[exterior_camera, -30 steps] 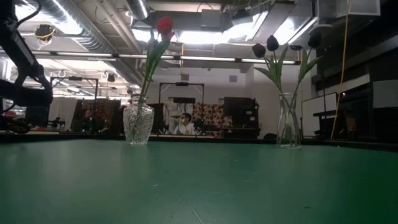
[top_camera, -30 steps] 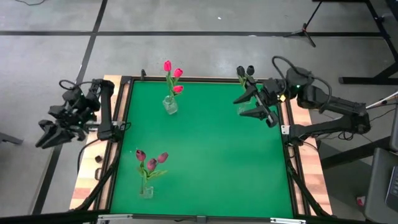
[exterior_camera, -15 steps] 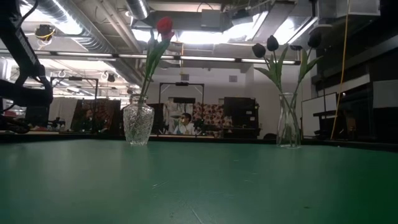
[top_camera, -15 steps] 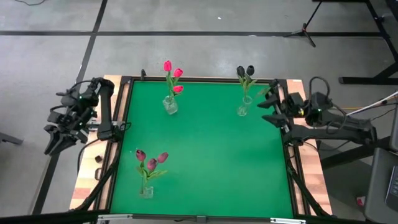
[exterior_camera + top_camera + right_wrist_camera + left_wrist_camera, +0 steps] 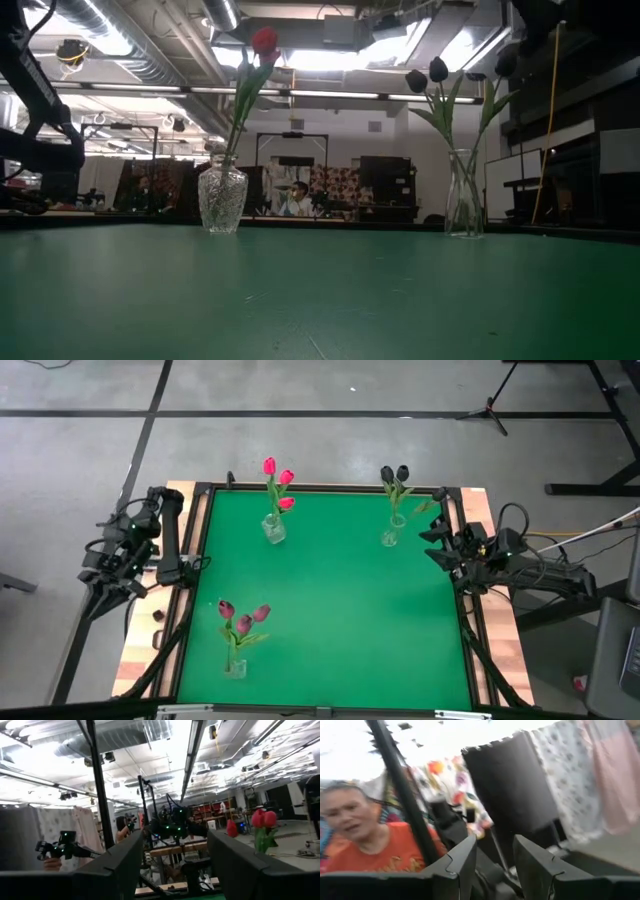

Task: Sort flowers into vase by color
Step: Return to Home Position

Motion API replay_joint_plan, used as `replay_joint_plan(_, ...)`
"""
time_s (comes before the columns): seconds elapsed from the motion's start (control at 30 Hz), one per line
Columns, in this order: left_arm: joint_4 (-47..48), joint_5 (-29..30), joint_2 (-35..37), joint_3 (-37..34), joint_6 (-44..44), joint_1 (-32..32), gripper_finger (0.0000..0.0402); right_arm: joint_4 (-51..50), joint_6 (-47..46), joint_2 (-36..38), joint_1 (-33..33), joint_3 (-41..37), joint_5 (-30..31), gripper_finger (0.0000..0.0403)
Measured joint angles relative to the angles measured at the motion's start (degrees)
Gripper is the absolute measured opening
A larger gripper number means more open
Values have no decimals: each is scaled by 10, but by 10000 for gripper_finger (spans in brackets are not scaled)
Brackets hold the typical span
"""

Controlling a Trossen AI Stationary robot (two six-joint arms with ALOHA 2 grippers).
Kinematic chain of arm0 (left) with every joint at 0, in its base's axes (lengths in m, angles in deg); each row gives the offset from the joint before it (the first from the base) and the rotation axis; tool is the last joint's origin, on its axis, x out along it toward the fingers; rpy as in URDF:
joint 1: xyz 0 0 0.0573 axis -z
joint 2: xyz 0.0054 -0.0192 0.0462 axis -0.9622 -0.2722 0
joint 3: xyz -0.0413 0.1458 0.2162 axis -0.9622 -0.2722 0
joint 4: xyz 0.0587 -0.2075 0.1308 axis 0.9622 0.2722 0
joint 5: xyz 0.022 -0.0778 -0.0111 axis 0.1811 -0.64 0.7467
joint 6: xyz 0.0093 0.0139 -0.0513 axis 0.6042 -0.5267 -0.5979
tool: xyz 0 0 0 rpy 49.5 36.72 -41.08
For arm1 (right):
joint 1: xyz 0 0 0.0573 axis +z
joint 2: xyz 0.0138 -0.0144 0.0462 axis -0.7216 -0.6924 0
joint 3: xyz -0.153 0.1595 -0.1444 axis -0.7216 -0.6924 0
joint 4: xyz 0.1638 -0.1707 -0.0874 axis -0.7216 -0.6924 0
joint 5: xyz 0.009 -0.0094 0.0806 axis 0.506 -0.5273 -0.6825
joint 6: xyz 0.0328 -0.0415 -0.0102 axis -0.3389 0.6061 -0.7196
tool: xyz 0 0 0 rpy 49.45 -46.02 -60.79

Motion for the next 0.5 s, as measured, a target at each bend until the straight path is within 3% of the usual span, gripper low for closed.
replay_joint_plan(0.17, -45, 103, 0, -6, -50, 0, 126, 1, 0, 12, 0, -10, 0, 221)
replay_joint_plan(0.27, -55, 196, 0, -6, -64, 0, 126, -8, 0, 12, 0, -10, 0, 221)
replay_joint_plan(0.43, -110, 400, 0, -40, -91, 0, 126, -29, 0, 12, 0, -10, -5, 221)
replay_joint_plan(0.5, -135, 419, 0, -67, -87, 0, 126, -33, 4, 12, 0, -10, -18, 221)
